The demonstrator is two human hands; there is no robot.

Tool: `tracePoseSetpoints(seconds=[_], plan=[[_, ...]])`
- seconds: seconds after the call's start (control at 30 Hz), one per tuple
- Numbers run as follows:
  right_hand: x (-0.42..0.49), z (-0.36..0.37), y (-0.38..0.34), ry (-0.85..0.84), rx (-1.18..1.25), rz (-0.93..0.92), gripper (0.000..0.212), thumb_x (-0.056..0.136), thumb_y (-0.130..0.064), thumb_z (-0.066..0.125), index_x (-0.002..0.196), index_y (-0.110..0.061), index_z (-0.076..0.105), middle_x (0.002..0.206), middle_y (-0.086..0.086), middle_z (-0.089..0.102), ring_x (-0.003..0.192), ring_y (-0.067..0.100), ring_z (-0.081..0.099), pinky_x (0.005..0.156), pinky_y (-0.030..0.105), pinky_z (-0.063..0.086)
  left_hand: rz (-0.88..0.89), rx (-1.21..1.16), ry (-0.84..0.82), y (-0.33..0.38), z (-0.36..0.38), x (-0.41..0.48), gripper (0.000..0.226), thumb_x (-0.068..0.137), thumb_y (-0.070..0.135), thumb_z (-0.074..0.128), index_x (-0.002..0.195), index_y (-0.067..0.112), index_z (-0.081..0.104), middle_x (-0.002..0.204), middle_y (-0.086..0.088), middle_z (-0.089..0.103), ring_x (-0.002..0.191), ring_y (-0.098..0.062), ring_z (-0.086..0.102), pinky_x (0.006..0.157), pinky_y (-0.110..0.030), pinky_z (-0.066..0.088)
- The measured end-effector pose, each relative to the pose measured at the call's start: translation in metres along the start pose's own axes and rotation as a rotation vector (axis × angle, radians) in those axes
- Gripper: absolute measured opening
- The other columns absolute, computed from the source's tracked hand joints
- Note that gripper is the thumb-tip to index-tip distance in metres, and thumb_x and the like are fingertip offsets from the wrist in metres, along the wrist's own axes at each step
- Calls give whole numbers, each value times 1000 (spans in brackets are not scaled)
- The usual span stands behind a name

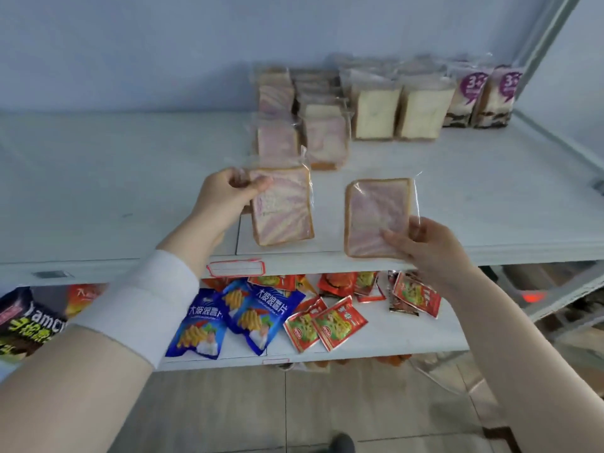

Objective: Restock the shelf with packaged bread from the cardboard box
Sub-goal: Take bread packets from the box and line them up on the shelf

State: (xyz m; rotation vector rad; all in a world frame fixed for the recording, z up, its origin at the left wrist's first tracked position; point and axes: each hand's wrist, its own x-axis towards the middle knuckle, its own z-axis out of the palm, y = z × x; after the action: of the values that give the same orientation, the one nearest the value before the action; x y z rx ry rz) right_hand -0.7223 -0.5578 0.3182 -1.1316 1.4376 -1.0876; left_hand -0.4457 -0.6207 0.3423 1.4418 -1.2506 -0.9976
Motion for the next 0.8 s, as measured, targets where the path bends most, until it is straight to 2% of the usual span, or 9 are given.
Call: tracePoseSetpoints(seconds=[0.13, 0.2, 0.27, 0.37, 0.47, 0.53, 0.63, 0.7, 0.8], plan=[[68, 21, -19, 75, 8, -46, 38, 79, -5, 70, 110, 1, 48, 102, 17, 65, 83, 25, 66, 69, 21, 58, 21, -46, 77, -2, 9, 55, 35, 78, 18, 73, 98, 11, 45, 101, -9, 61, 74, -14, 61, 48, -16, 52], [101, 31, -27, 107, 41, -74, 38, 79, -3, 69, 108, -5, 44, 100, 15, 61, 85, 26, 62, 77, 29, 56, 32, -24, 95, -2, 16, 81, 42, 67, 28, 80, 90, 16, 47, 101, -10, 63, 85, -25, 65, 65, -30, 58], [136, 42, -29, 149, -5, -91, 37, 78, -8, 72, 104, -10, 45, 94, 10, 59, 88, 24, 58, 83, 36, 51, 21, 11, 135, -4, 22, 107, 43, 57, 37, 79, 83, 22, 49, 95, -5, 64, 95, -28, 65, 81, -40, 55], [173, 53, -17, 227, -216, -67, 37, 77, -23, 75, 105, -13, 52, 97, 7, 59, 89, 24, 57, 80, 36, 47, 46, 210, 217, -10, 32, 128, 39, 72, 36, 76, 99, 15, 56, 94, 0, 60, 92, -21, 59, 83, -24, 43], [180, 57, -6, 310, -421, -90, 54, 75, -34, 75, 118, -11, 52, 110, 10, 57, 104, 29, 55, 92, 40, 46, 126, 405, 324, -20, 36, 136, 43, 74, 40, 73, 103, 11, 61, 110, -10, 59, 111, -25, 50, 98, -29, 35], [174, 61, -7, 385, -519, -202, 65, 77, -29, 73, 130, -9, 43, 117, 11, 52, 115, 31, 45, 101, 42, 37, 73, 356, 315, -26, 36, 139, 49, 75, 38, 73, 113, 10, 57, 124, -12, 47, 123, -25, 39, 107, -31, 30], [160, 77, -16, 456, -647, -474, 72, 77, -28, 68, 136, -6, 35, 129, 20, 40, 118, 32, 31, 106, 43, 28, 49, 270, 284, -29, 38, 139, 62, 76, 35, 73, 125, 10, 45, 131, -10, 38, 127, -26, 37, 109, -33, 31], [155, 93, -23, 390, -715, -657, 69, 73, -37, 62, 132, -7, 40, 131, 22, 39, 118, 26, 30, 105, 42, 27, 17, 218, 257, -30, 34, 141, 69, 75, 35, 73, 131, 12, 39, 134, -9, 36, 128, -25, 37, 108, -33, 33], [151, 119, -33, 185, -877, -813, 71, 72, -46, 64, 130, -8, 48, 139, 22, 37, 126, 32, 29, 105, 47, 35, -19, 176, 173, -32, 26, 145, 79, 74, 40, 74, 135, 16, 30, 138, -5, 32, 129, -22, 36, 107, -32, 34]])
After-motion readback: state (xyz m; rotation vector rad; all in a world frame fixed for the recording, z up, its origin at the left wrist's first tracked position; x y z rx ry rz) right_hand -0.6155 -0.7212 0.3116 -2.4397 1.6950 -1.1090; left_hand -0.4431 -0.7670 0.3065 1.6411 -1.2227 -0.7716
